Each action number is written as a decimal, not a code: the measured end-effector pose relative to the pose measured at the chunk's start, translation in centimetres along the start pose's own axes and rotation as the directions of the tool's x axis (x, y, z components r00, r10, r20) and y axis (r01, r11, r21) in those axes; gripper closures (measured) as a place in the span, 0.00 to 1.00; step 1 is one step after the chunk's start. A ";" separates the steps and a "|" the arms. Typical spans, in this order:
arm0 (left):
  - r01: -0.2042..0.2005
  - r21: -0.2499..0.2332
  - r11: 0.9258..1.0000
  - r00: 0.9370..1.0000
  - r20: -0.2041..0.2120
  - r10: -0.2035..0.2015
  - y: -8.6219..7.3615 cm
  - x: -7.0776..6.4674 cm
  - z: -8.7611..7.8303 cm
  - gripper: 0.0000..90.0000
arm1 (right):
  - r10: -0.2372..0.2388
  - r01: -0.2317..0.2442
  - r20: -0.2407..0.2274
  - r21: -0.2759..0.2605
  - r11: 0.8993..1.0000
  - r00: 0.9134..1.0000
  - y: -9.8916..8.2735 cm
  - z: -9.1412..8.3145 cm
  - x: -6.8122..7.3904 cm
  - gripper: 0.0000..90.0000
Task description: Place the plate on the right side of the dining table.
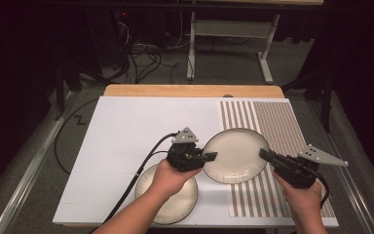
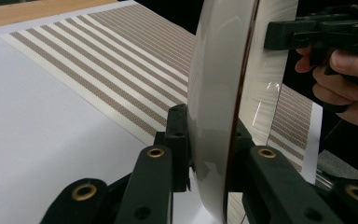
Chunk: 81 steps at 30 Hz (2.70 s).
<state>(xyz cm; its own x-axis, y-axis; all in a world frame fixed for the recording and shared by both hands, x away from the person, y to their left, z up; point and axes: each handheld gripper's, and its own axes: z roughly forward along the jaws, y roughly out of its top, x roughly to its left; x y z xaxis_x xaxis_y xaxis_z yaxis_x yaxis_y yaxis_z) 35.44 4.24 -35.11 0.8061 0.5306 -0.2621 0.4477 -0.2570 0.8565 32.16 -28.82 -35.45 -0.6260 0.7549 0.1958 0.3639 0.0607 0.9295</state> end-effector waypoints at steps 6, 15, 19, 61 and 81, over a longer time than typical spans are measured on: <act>0.011 0.020 1.000 1.000 0.005 -0.011 0.5 -0.2 1.7 0.85 | 0.016 -0.016 0.030 -0.010 1.000 0.999 -0.1 -0.8 -1.0 0.97; 0.024 0.046 0.999 1.000 0.010 -0.024 1.8 -0.6 3.8 0.84 | 0.038 -0.036 0.077 -0.026 0.999 0.996 -0.2 -1.9 -2.3 0.97; 0.024 0.058 0.998 1.000 0.010 -0.025 2.3 -1.0 4.7 0.83 | 0.051 -0.048 0.095 -0.034 0.998 0.994 -0.2 -2.6 -2.9 0.97; 0.123 0.134 0.983 0.992 -0.009 -0.123 2.4 -0.2 13.7 0.74 | 0.068 -0.070 0.276 -0.004 0.998 0.959 -2.2 -3.7 -7.3 0.97; 0.144 0.197 0.970 0.989 -0.065 -0.133 1.0 0.5 15.5 0.73 | 0.033 -0.046 0.309 0.034 0.998 0.950 -3.2 -3.1 -7.8 0.98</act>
<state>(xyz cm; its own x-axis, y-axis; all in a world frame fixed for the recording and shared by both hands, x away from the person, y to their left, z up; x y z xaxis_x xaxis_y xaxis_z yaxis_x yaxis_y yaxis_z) 42.27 -8.25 -41.28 0.7122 0.6117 -0.3444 0.6264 -0.3323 0.7051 33.68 -36.93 -38.98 -0.3697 0.9213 0.1202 0.4154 0.0482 0.9084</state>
